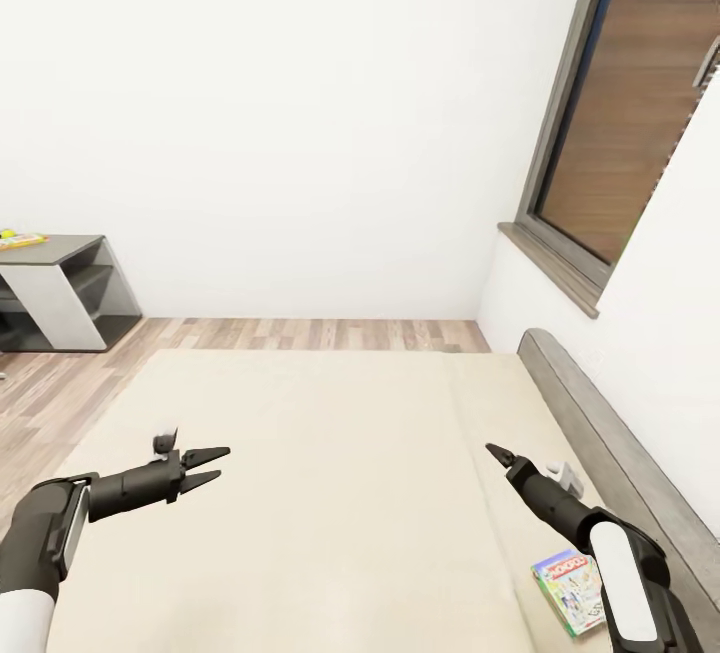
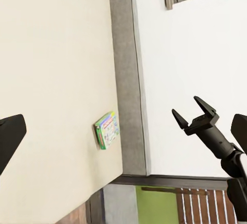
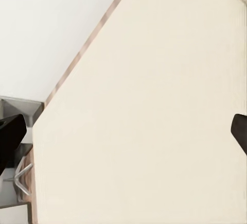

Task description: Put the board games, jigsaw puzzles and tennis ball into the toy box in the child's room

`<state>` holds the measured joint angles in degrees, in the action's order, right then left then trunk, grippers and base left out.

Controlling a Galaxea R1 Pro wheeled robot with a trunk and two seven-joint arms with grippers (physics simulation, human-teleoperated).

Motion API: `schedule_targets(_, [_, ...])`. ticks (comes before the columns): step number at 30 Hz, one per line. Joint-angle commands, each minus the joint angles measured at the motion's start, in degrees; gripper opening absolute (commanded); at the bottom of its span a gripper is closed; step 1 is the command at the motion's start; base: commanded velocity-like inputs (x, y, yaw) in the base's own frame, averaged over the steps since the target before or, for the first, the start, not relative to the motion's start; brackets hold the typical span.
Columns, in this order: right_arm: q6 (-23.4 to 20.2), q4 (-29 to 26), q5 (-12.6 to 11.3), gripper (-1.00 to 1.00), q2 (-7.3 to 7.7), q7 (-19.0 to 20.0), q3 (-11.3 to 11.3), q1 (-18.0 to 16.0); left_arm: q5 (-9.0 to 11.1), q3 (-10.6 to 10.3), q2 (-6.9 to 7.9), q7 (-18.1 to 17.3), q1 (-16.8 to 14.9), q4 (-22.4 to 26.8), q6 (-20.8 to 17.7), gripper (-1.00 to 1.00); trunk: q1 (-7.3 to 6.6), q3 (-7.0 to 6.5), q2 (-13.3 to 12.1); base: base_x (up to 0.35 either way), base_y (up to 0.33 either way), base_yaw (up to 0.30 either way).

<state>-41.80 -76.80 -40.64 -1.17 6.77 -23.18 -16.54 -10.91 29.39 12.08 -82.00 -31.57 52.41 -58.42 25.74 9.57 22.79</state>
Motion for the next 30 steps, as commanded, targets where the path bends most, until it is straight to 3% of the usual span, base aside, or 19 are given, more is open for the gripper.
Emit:
schedule_targets(1, [-0.37, -0.01, 0.21, 1.00, -0.06, 0.36, -0.20, -0.07, -0.60, 0.14, -0.08, -0.52, -0.07, 0.06, -0.59, 1.00, 0.04, 0.12, 0.13, 0.000, -0.245, 0.000])
schedule_targets(30, [-0.37, -0.01, 0.21, 1.00, -0.06, 0.36, -0.20, -0.07, -0.60, 0.14, -0.65, -0.49, -0.07, 0.06, -0.65, 1.00, 0.04, 0.12, 0.13, 0.000, -0.245, 0.000])
